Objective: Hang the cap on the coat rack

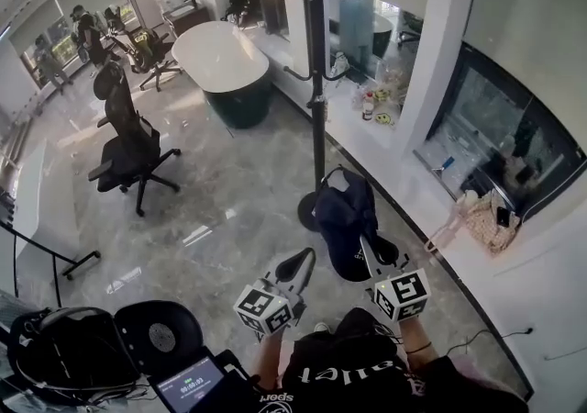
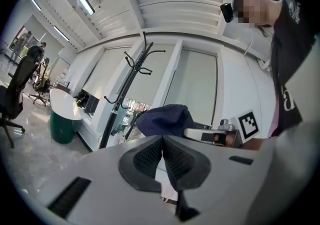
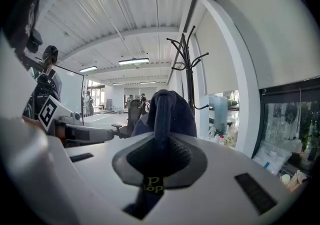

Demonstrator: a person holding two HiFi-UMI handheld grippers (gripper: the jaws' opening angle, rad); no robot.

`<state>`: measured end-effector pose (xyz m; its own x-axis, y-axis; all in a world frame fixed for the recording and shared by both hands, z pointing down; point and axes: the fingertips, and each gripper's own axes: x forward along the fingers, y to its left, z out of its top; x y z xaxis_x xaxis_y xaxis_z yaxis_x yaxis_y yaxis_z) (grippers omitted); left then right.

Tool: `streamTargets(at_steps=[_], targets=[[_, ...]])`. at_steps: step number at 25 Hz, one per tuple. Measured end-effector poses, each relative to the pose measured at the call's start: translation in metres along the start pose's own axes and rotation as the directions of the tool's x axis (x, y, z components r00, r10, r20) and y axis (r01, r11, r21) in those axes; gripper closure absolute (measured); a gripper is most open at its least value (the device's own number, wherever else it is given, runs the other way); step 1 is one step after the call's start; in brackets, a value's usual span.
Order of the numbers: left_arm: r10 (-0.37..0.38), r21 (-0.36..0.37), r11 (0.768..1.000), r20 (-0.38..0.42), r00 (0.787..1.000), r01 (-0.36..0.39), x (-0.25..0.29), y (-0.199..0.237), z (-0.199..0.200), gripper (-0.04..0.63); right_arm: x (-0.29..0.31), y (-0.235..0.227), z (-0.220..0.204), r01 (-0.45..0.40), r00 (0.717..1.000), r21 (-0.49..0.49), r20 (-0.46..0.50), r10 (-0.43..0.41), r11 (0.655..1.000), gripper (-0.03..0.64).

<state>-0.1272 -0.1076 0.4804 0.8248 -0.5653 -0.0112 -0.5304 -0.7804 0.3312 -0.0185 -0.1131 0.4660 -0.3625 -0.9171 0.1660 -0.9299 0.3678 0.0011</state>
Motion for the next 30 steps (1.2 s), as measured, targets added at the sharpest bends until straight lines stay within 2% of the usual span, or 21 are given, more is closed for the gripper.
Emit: streamTargets(at_steps=[8,14,18,23,30], targets=[[0.052,-0.024,0.998,0.011,0.999,-0.051,0.014,0.052,0.006,0.591,0.077,-0.02,0.03,-0.031,0.998,-0.049,0.055,0.034,0.998,0.58],[0.128,-0.013,0.992,0.032,0.991,-0.128,0.043,0.101,0.027,0.591,0.154,-0.053,0.063,-0.066,0.991,-0.083,0.114,0.075,0.994,0.58],[0.162,-0.009,0.987,0.053,0.985,-0.162,0.075,0.134,0.048,0.591,0.202,-0.082,0.075,-0.079,0.989,-0.093,0.117,0.09,0.993,0.58],[0.179,0.009,0.984,0.061,0.982,-0.18,0.119,0.159,0.065,0.591,0.247,-0.118,0.065,-0.1,0.991,-0.075,0.084,0.106,0.992,0.58],[0.207,0.013,0.978,0.055,0.977,-0.208,0.174,0.195,0.076,0.591,0.303,-0.162,0.028,-0.123,0.992,-0.029,-0.013,0.123,0.992,0.58]])
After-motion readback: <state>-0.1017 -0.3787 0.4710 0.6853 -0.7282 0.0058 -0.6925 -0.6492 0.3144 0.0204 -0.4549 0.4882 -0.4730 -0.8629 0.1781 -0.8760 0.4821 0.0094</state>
